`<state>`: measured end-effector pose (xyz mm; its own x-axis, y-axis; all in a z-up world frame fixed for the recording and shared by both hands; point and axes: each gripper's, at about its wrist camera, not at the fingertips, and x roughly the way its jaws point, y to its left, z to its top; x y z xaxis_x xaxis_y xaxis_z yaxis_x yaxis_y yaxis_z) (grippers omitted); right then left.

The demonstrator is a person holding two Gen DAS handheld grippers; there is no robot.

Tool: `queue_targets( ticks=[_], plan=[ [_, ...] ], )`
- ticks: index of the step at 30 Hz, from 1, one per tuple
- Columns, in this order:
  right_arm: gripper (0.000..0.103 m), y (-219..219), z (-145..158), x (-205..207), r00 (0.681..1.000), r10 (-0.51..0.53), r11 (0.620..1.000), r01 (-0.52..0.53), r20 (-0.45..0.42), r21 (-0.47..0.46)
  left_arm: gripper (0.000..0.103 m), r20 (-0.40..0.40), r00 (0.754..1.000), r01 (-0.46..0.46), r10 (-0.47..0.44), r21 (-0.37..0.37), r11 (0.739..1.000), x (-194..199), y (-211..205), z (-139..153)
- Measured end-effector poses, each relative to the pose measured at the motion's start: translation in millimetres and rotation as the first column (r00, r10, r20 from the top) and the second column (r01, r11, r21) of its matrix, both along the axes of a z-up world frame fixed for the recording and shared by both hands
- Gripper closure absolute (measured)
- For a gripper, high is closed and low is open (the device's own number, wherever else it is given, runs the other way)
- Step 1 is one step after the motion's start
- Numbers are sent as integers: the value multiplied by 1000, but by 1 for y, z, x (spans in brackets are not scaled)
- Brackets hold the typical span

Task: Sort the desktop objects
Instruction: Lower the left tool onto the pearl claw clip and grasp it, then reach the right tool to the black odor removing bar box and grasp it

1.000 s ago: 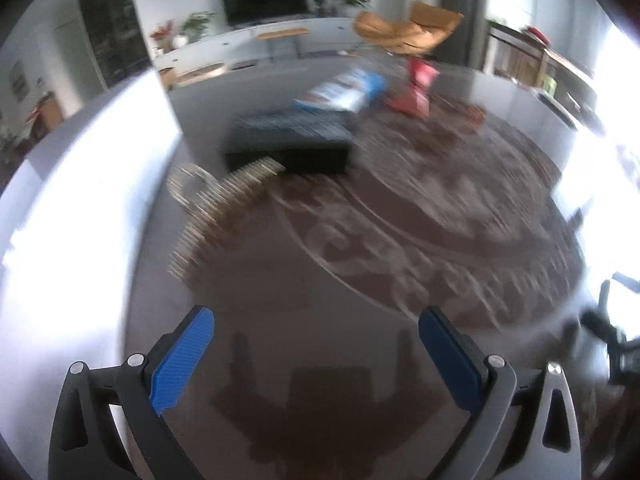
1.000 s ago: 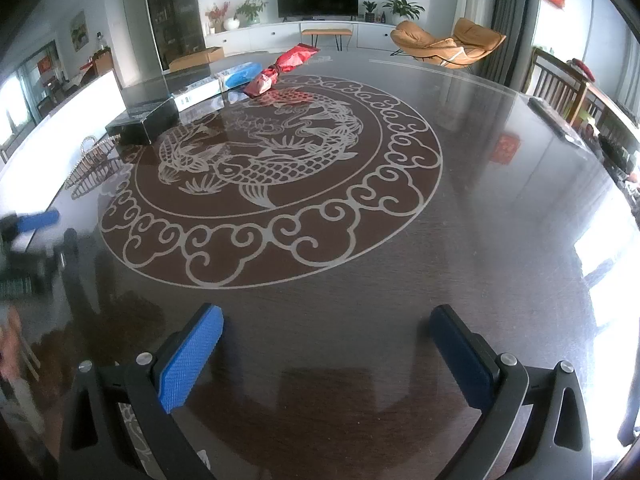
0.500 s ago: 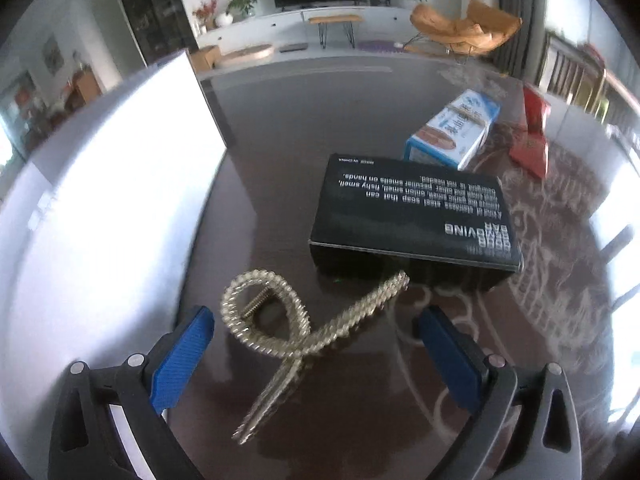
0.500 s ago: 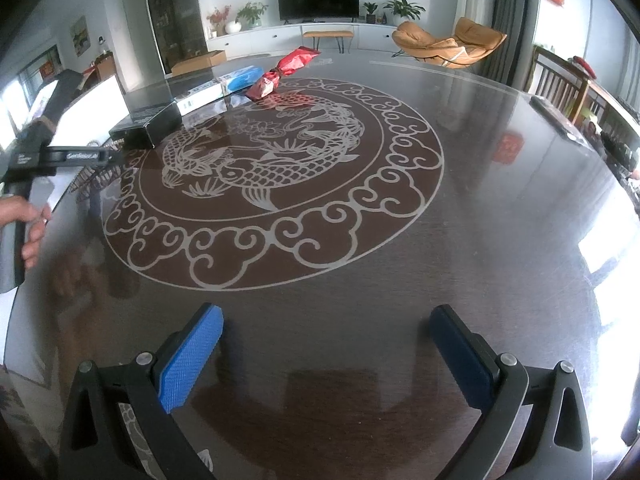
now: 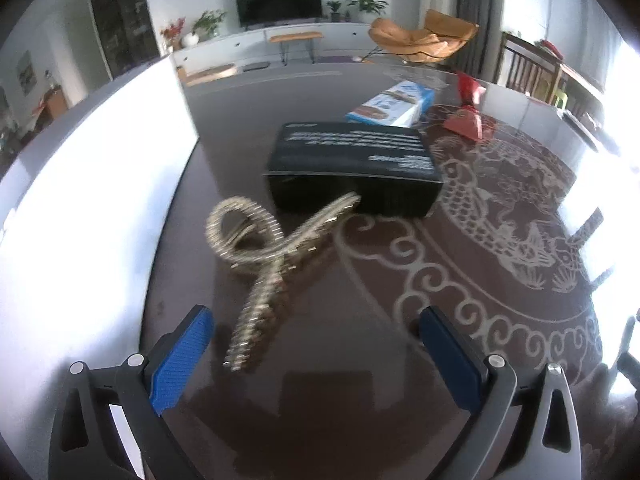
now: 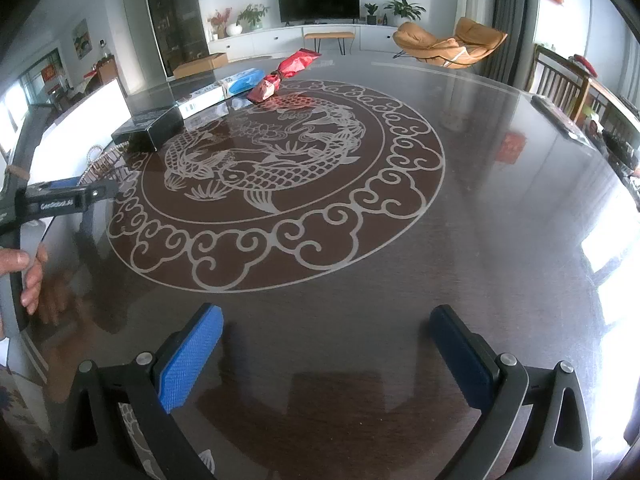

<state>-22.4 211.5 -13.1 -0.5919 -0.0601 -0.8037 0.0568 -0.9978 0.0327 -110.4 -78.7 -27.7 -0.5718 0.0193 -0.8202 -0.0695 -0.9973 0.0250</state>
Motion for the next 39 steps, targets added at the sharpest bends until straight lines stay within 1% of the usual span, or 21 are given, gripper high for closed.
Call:
queue_targets(
  ticks=[2, 3, 4, 6, 8, 10, 11, 12, 15, 16, 17, 18, 19, 24, 28, 31, 34, 35, 36, 37, 39],
  plan=[
    [0, 0, 0, 0, 1000, -1, 1000, 1, -1, -1, 0, 8, 1000, -22, 22, 31, 999, -5, -8, -4],
    [0, 0, 0, 0, 1000, -2, 1000, 2, -1, -1, 0, 2, 1000, -11, 11, 41, 999, -7, -6, -2],
    [0, 0, 0, 0, 1000, -3, 1000, 3, -1, 0, 0, 11, 1000, -9, 9, 26, 1000, -11, -3, -3],
    [0, 0, 0, 0, 1000, -3, 1000, 3, -1, 0, 0, 5, 1000, 5, -5, 0, 1000, -17, 2, -3],
    [0, 0, 0, 0, 1000, -2, 1000, 2, -1, -1, 0, -7, 1000, 11, -12, -42, 999, -26, 7, -2],
    [0, 0, 0, 0, 1000, 0, 1000, 0, 3, -1, 0, -14, 1000, -9, 8, -81, 997, -40, 8, 0],
    [0, -1, -1, -1, 1000, 1, 1000, -1, 5, 3, 0, -11, 1000, -19, 18, -82, 996, -45, 6, 1],
    [0, -1, -1, -1, 1000, 1, 1000, -1, 6, 7, 0, -5, 1000, -26, 25, -71, 997, -52, 5, 0],
    [0, -2, -2, -1, 1000, 1, 1000, -1, 8, 14, 0, 38, 999, -35, 35, 11, 999, -65, -7, -3],
    [0, -2, -2, -1, 1000, 0, 1000, -1, 8, 14, 0, 37, 999, -34, 34, 19, 999, -65, -8, -3],
    [0, -2, -2, -1, 1000, 1, 1000, -1, 8, 14, 6, 22, 999, -26, 26, 9, 1000, -63, -8, -3],
    [0, -2, -2, -1, 1000, 1, 1000, -1, 8, 13, 28, -6, 1000, -19, 19, 4, 1000, -57, -7, 0],
    [0, -2, -2, -1, 1000, 1, 1000, -2, 8, 13, 33, -37, 999, -18, 18, 1, 1000, -51, -8, 3],
    [0, -2, -2, -1, 1000, 6, 1000, -6, 8, 15, 35, -59, 995, -78, 77, -12, 997, -26, -11, 5],
    [0, -2, -2, -1, 1000, 5, 1000, -6, 8, 14, 35, -42, 991, -125, 126, 27, 992, 8, -19, 2],
    [0, -1, -2, -1, 1000, 1, 1000, -1, 8, 14, 35, -43, 990, -131, 132, 26, 991, 29, -20, 2],
    [0, -7, -3, -4, 1000, -10, 998, 9, 15, 62, 36, -50, 990, -132, 133, 30, 991, 41, -21, 2],
    [0, -12, -3, -6, 1000, 15, 997, -16, 13, 72, 36, -52, 989, -134, 136, 29, 991, 40, -21, 2],
    [0, -21, -4, -12, 995, 97, 994, -98, 24, 48, 35, -53, 989, -136, 138, 28, 990, 40, -19, 1],
    [0, -35, -4, -22, 981, 190, 980, -191, 39, 50, 35, -52, 989, -139, 140, 26, 990, 39, -19, 1],
    [1, -63, 4, -41, 958, 286, 950, -287, 29, 125, 35, -52, 989, -140, 141, 26, 990, 35, -16, 1]
  ],
)
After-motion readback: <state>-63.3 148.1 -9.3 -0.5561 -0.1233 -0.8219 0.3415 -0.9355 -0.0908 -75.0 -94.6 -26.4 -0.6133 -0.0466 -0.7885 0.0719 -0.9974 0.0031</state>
